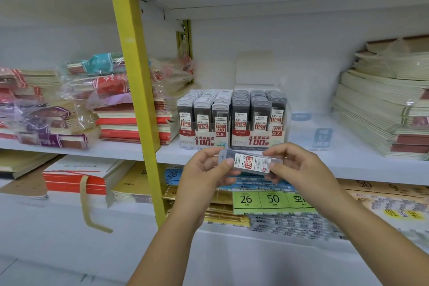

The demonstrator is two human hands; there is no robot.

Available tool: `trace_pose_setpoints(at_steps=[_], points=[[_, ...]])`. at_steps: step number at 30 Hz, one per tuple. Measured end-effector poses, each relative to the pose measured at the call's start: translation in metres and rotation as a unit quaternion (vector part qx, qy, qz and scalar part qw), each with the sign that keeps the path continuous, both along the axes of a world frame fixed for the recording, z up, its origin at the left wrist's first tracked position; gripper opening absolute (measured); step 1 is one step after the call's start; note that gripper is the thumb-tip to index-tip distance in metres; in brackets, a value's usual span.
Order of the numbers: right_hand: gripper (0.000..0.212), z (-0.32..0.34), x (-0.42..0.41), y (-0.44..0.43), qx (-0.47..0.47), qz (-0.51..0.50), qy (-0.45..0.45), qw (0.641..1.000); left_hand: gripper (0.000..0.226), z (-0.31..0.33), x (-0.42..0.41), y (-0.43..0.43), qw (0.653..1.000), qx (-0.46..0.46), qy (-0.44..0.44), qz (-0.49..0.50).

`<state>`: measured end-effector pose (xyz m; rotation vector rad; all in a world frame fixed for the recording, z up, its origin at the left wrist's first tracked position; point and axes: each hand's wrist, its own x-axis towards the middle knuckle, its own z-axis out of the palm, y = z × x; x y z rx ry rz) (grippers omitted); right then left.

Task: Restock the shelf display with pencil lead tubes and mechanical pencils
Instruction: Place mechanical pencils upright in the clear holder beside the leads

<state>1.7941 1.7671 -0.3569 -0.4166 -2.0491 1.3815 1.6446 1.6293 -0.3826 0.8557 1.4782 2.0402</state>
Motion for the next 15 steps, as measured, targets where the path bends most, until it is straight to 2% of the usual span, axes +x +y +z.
trace_pose_setpoints(at_steps=[2,4,6,10,12,15], points=[[0.018,0.001,0.003,0.000,0.013,0.003,-0.010,1.000,0.023,0.001,0.002,0.002,1.000,-0.006,0.018,0.014],[0.014,0.003,0.003,0.000,0.066,-0.013,-0.019,0.998,0.023,0.004,0.004,0.003,0.998,-0.008,0.050,0.027],[0.020,0.005,0.001,-0.003,0.124,-0.018,-0.024,0.992,0.028,0.010,0.006,0.006,0.995,-0.007,0.093,0.025],[0.066,0.019,-0.005,-0.005,0.220,0.004,-0.035,0.975,0.027,0.014,0.010,0.019,0.980,-0.025,0.190,0.057],[0.082,0.037,-0.001,0.002,0.219,-0.025,0.029,0.975,0.028,0.013,0.007,0.024,0.938,-0.060,0.314,0.135],[0.070,0.072,0.006,0.023,0.233,-0.087,0.141,0.958,0.035,0.010,0.002,0.031,0.837,-0.091,0.492,0.222]])
